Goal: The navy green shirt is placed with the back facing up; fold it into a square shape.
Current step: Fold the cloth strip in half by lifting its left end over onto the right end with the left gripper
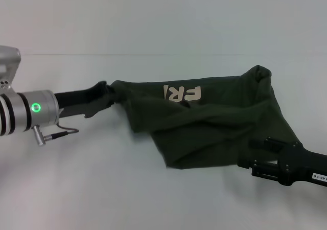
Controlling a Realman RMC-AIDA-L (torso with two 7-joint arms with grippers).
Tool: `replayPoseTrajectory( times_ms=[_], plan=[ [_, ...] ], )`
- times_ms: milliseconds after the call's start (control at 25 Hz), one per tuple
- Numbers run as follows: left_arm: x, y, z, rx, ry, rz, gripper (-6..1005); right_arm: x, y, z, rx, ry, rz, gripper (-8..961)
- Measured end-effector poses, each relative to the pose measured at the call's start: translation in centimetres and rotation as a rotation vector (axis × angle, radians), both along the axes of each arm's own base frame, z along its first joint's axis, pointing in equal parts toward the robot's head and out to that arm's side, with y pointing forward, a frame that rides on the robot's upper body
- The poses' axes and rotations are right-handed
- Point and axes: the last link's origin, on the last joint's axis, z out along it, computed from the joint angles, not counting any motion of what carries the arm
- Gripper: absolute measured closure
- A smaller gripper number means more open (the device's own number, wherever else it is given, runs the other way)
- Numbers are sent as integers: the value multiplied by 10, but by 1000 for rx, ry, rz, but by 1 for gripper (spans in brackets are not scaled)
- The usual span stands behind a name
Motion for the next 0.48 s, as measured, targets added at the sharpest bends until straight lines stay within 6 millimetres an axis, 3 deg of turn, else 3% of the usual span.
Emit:
replayPoseTrajectory(
  times_ms=[480],
  plan=[
    [67,14,-16,115,-275,-102,962,2,2,3,31,5,-15,176]
  ],
)
